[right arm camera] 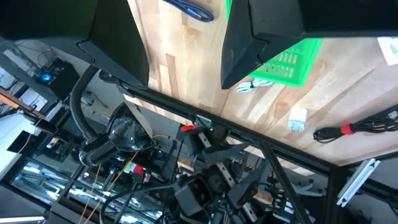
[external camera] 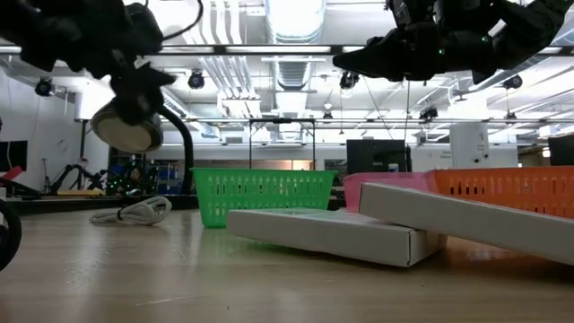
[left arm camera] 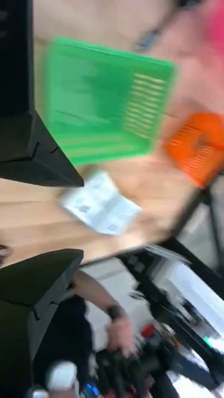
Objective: Pick and place items into bin
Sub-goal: Put the white charger adapter into the orange bin
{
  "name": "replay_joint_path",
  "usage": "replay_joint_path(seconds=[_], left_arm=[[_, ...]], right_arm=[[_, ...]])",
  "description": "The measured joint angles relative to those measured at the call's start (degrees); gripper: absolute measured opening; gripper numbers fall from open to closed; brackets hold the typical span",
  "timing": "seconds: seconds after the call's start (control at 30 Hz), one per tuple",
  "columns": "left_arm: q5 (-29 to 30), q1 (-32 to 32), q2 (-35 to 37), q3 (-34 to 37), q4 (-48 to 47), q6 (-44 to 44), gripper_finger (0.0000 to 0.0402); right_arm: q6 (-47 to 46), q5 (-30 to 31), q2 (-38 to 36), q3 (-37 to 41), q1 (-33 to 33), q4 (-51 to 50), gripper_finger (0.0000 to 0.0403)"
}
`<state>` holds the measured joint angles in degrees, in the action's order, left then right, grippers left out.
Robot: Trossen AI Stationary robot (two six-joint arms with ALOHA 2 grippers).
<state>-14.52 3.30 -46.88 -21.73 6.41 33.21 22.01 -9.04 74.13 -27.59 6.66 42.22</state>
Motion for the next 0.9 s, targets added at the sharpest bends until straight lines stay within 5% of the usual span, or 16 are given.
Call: replay_joint_path(seconds=[0.2, 0.57, 0.9], left_arm=[[0.5, 2.1, -2.1, -6.2, -15.4, 4.5, 0.0157], [-0.2, 4.8, -6.4, -9.8, -21.3, 20.0, 0.0157], [-2.4, 8.3, -11.8, -16.5, -36.3, 30.2, 0.0157]], right_arm=[[0.7, 0.0, 0.0, 0.0, 0.0, 0.0, 0.0187], [0.9, 0.0, 0.0, 0.0, 0.0, -0.1, 0.0187], [2.1, 0.0, 0.0, 0.0, 0.0, -0.4, 0.0187]])
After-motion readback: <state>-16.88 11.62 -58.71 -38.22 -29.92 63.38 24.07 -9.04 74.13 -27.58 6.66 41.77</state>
